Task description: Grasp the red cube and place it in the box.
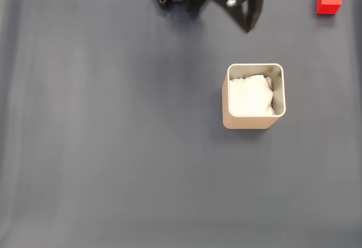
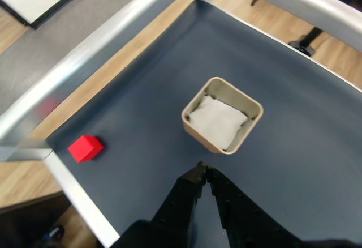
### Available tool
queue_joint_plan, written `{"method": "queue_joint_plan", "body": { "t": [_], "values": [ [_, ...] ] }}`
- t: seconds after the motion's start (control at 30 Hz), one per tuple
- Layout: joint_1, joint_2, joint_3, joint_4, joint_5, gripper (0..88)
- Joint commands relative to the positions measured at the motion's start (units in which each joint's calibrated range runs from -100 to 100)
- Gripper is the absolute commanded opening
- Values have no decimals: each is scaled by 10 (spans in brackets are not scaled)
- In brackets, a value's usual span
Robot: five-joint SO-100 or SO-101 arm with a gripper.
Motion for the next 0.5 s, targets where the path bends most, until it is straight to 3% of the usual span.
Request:
{"method": "queue_joint_plan", "body": {
  "t": [0.0,0.47],
  "values": [
    [-55,14,-42,20,2,2],
    [-211,100,-113,49,32,13]
  ]
}}
